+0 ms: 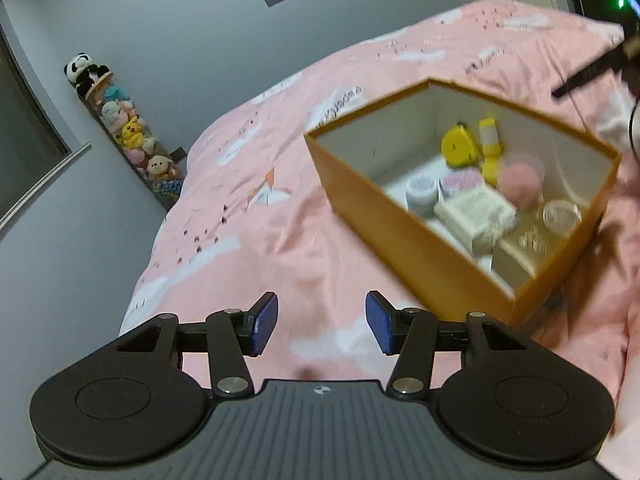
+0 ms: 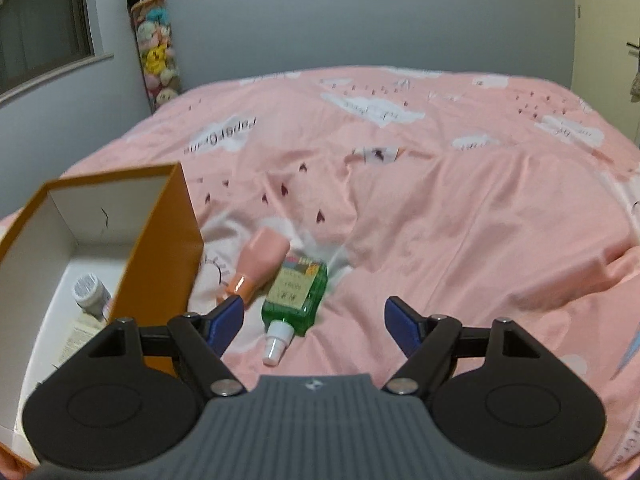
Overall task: Organize rigid objects
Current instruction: 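Withdraw both tools from the box toward the remaining bottles, then grasp the pink bottle with left tool while right tool grasps green soap bottle, then carry both bottles into the box and open both tools to release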
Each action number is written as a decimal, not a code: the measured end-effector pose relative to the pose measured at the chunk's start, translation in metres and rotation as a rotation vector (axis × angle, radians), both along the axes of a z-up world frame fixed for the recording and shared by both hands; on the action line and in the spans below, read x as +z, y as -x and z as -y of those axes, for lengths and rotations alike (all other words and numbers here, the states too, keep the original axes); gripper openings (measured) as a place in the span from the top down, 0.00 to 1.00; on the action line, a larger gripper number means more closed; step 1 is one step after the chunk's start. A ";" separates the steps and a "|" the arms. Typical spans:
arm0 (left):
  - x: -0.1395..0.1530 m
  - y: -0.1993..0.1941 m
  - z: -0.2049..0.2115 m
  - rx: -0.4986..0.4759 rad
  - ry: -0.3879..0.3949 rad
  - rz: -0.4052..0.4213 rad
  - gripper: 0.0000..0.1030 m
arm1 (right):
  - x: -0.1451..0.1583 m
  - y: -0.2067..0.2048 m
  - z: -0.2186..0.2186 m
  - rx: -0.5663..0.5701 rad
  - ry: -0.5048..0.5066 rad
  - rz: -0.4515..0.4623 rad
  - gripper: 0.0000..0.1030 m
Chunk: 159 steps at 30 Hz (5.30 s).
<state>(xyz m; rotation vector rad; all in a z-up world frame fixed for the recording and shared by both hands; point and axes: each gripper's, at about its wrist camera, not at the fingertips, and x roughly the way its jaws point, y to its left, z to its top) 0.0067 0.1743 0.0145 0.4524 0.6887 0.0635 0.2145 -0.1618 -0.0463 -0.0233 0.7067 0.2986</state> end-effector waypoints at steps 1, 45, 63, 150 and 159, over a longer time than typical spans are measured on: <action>0.002 -0.004 0.003 -0.015 -0.007 0.003 0.41 | -0.004 -0.004 -0.002 0.004 0.000 -0.019 0.27; -0.001 -0.251 0.221 -0.485 0.103 -0.250 0.45 | -0.053 -0.100 -0.005 0.060 -0.028 -0.202 0.55; -0.096 -0.364 0.255 -0.099 -0.008 -0.516 0.43 | -0.062 -0.110 0.034 0.038 -0.134 -0.274 0.56; 0.000 -0.239 0.032 -0.081 0.181 -0.439 0.55 | 0.033 -0.065 -0.231 0.892 0.381 0.015 0.56; -0.007 -0.250 0.022 -0.020 0.233 -0.488 0.55 | 0.006 -0.069 -0.246 1.027 0.535 0.063 0.56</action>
